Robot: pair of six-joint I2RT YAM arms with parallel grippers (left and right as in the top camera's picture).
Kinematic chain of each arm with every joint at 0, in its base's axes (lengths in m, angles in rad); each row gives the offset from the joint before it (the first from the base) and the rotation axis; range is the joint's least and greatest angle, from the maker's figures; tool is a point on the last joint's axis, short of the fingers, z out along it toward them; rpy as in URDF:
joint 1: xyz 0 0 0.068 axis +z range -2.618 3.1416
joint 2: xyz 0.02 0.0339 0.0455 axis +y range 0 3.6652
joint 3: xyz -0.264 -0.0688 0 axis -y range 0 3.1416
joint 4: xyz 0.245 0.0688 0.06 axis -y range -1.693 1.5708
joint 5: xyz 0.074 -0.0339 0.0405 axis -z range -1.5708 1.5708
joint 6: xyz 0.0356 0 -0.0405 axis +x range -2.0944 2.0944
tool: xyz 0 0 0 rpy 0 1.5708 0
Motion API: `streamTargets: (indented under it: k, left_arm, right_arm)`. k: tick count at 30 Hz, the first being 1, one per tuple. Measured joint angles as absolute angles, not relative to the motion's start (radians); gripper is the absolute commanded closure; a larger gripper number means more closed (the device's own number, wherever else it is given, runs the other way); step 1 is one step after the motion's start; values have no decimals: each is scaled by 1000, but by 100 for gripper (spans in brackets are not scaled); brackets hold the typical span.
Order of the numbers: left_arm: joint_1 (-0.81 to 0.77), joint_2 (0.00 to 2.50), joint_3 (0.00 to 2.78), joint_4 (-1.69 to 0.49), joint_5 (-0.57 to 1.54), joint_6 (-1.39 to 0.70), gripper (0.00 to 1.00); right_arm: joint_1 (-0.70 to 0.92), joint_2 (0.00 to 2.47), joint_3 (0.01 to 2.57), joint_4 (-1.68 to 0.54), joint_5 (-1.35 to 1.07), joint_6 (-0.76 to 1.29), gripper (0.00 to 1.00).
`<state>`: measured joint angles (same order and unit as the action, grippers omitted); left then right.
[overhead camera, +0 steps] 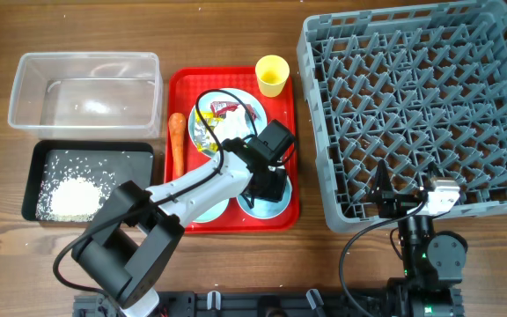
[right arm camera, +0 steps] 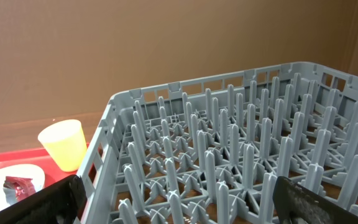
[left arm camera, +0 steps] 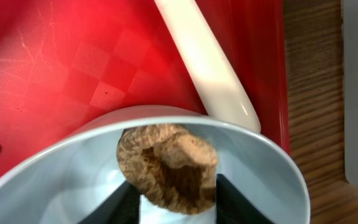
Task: Sort waste into correct bins and load items into the dishwasher rack
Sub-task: 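Grasp the brown food scrap in the blue bowl with the left gripper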
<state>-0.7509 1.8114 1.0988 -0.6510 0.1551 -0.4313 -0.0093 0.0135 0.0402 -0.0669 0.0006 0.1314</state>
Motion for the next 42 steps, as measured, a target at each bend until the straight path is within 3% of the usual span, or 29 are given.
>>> streamTargets:
  k: [3, 6, 8, 15, 20, 23, 42]
  left_arm:
    - [-751, 1810, 1099, -665, 155, -432, 66]
    - [-751, 1797, 1099, -714, 154, -432, 54]
    - [-751, 1776, 1099, -741, 149, -430, 52]
    - [-751, 1767, 1099, -740, 123, -428, 28]
    - [-751, 1767, 1099, -713, 89, -428, 21]
    - [-751, 1767, 1099, -688, 79, -429, 30]
    - [-751, 1795, 1099, -632, 75, -428, 38]
  right_arm:
    - [-9, 14, 40, -67, 1, 131, 0]
    - [-9, 14, 40, -67, 1, 131, 0]
    - [-9, 14, 40, -67, 1, 131, 0]
    - [-9, 14, 40, -67, 1, 131, 0]
    - [-9, 14, 40, -67, 1, 131, 0]
    - [-9, 14, 40, -67, 1, 131, 0]
    - [-9, 14, 40, -67, 1, 131, 0]
